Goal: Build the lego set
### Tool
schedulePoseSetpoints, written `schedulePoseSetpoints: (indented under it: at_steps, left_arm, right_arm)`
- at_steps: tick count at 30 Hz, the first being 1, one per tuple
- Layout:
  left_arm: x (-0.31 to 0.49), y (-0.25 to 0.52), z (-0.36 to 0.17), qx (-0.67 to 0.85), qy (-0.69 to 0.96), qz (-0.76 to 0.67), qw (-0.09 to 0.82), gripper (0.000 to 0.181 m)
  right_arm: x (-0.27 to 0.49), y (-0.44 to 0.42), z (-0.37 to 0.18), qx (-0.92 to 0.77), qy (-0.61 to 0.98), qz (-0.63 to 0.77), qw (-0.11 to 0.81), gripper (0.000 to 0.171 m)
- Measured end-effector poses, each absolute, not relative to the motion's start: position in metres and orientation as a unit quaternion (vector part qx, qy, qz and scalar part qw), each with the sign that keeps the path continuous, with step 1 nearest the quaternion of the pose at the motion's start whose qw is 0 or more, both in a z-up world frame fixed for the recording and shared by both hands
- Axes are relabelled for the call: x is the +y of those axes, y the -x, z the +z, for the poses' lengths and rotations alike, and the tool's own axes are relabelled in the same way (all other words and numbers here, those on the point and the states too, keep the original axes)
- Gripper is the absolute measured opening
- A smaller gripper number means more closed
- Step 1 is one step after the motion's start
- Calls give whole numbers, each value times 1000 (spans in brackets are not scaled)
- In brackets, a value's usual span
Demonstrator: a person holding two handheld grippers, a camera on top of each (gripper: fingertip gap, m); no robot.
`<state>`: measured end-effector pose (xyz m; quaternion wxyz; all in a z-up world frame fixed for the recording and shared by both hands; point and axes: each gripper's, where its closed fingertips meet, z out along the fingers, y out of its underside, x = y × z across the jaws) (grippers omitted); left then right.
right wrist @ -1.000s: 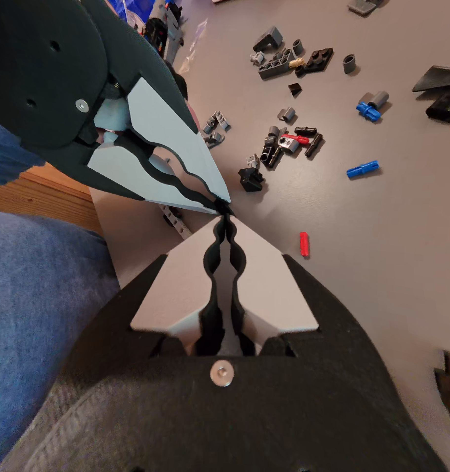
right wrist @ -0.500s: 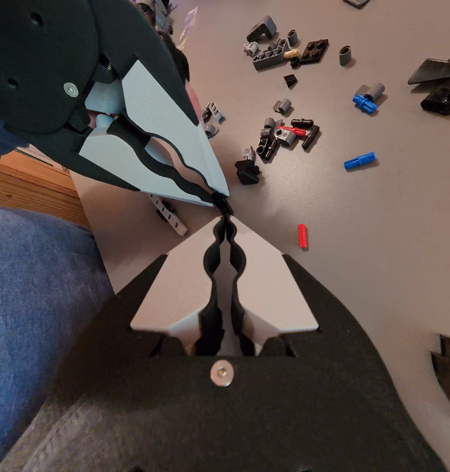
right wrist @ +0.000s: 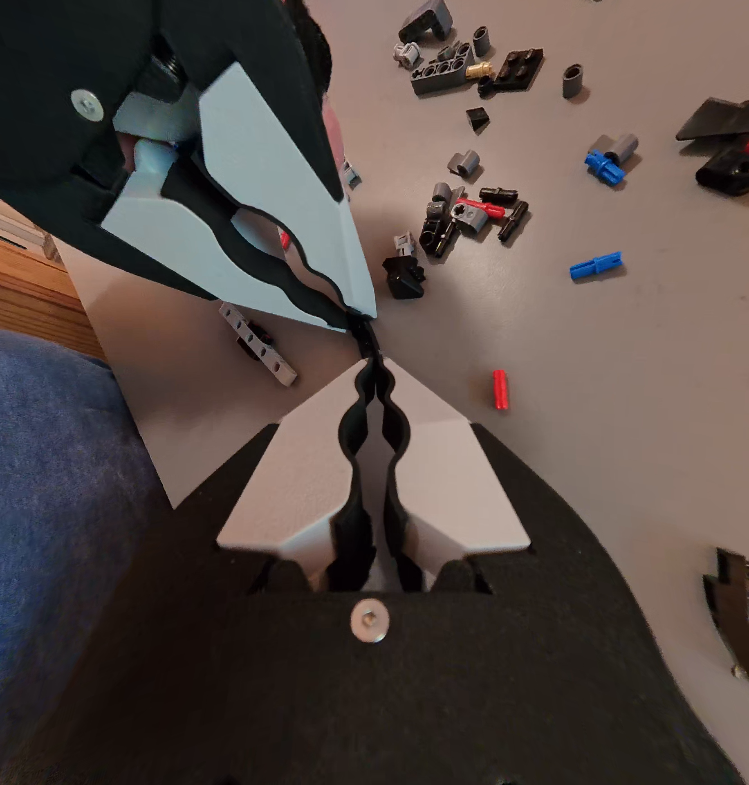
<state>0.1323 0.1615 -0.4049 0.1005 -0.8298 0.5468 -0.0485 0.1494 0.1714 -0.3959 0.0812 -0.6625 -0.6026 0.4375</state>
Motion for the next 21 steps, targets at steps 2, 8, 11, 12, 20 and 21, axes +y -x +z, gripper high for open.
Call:
schedulePoseSetpoints:
  at_steps: [2,8,11,12,20,21]
  left_arm:
    - [162,-132,-405,550,828,-51,96,6]
    - [162,-132,-405,555,825,-51,95,6]
    - [162,-133,-405,555,826,-50,91,6]
    - [162,-132,-405,554,826,-49,92,6]
    - [159,-133,-404,466,871,-72,139,12]
    - [160,-132,-404,454,876,-68,147,12]
  right_arm:
    - [171,-149,-396,-606,662,433,86,0]
    - [171,-149,-397,-627,660,403,99,0]
    - [171,-149,-397,-622,659,413,94,0]
    - [171,-149,-397,-623,659,411,94,0]
    - [173,-159,-392,-609,658,427,118,12]
    - [171,-161,-395,-618,656,416,117,13]
